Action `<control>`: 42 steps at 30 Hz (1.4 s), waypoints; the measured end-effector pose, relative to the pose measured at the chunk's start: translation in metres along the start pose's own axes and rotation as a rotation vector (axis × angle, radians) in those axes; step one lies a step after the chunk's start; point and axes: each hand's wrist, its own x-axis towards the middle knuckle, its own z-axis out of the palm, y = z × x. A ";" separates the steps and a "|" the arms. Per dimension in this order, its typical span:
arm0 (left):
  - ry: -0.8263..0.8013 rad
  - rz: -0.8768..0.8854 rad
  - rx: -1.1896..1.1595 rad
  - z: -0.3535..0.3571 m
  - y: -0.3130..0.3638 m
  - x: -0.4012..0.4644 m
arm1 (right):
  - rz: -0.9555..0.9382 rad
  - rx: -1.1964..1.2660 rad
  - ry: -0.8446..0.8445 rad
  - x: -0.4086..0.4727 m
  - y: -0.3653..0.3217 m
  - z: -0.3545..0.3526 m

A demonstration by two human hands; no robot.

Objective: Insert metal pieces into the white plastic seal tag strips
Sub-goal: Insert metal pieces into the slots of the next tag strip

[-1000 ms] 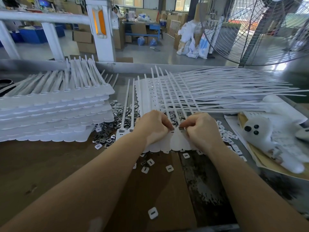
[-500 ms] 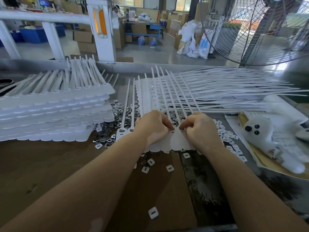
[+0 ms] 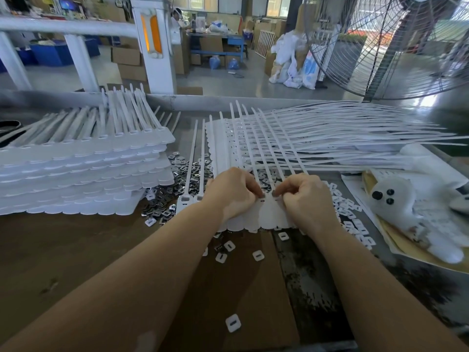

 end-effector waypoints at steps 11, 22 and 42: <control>-0.003 -0.004 -0.013 0.000 0.000 0.001 | 0.043 0.040 0.037 0.000 0.001 0.001; -0.006 -0.001 -0.001 0.001 -0.001 0.001 | 0.011 -0.006 0.009 -0.001 -0.002 0.000; 0.294 -0.127 0.158 -0.037 -0.034 0.004 | 0.016 -0.010 0.031 -0.002 0.001 0.005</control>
